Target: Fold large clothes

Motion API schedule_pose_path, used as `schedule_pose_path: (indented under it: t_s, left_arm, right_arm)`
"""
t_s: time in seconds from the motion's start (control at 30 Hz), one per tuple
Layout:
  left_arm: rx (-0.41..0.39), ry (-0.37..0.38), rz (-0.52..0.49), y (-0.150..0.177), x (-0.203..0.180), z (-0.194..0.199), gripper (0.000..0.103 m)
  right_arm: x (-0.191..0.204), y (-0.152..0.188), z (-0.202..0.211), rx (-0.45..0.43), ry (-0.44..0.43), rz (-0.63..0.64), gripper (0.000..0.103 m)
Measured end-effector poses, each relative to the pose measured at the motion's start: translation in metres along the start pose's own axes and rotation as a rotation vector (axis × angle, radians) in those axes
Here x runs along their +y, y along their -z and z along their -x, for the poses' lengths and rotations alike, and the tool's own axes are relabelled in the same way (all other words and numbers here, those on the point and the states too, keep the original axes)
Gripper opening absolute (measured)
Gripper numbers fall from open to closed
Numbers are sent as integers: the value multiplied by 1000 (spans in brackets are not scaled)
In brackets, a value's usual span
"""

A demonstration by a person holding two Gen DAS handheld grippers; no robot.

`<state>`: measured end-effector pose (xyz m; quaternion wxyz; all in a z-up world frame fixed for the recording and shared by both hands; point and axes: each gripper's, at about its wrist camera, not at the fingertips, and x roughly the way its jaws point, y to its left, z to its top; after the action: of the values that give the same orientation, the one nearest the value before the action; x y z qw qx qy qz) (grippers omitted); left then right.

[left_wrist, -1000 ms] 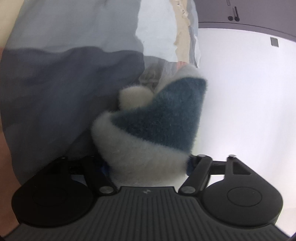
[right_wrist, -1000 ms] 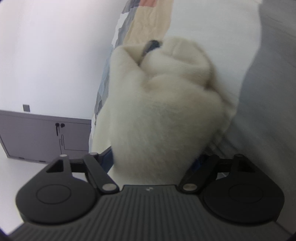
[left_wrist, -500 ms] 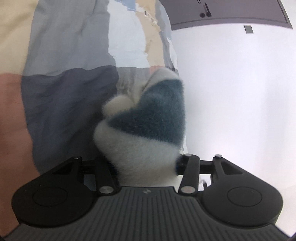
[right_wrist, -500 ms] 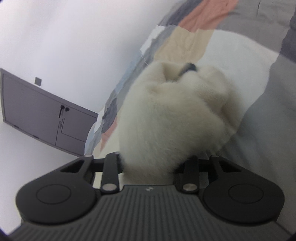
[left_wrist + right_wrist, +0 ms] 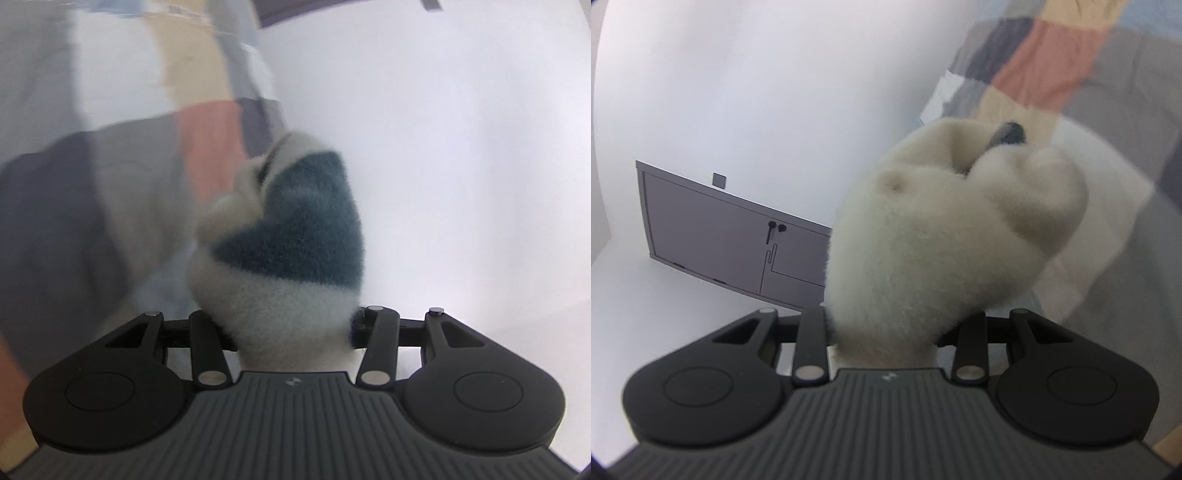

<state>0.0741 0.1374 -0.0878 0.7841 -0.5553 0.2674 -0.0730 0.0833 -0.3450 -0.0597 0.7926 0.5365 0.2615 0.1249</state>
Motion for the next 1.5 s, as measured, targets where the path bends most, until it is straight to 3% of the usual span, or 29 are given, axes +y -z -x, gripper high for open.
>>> schedule_pose_path:
  t_s: [0.13, 0.23, 0.43, 0.53, 0.63, 0.83, 0.97, 1.13, 1.33, 1.5]
  left_arm:
    - [61, -15, -47, 6, -56, -57, 53]
    - [74, -51, -185, 22, -105, -107, 53]
    - [144, -42, -210, 44, -153, -230, 53]
    - [168, -46, -221, 55, -154, -291, 53]
    - [183, -103, -254, 65, -152, -349, 53]
    - [237, -148, -284, 67, -108, -426, 54]
    - [250, -190, -307, 75, -75, -441, 54]
    - [225, -141, -418, 80, -45, -443, 58]
    - [241, -140, -393, 87, -13, -435, 63]
    - [280, -182, -305, 76, -18, -402, 68]
  right_arm:
    - [8, -52, 12, -27, 11, -5, 40]
    - [12, -98, 20, -66, 27, -6, 40]
    - [-8, -189, 18, -155, 73, -23, 40]
    - [-23, -229, 5, -194, 106, -15, 40]
    - [-43, -260, -19, -229, 144, 28, 40]
    - [-105, -275, -66, -295, 199, -43, 40]
    - [-151, -266, -87, -298, 230, -114, 40]
    - [-178, -248, -86, -309, 158, -55, 40]
    - [-200, -217, -76, -297, 144, -52, 45]
    - [-199, -206, -66, -306, 150, -116, 47]
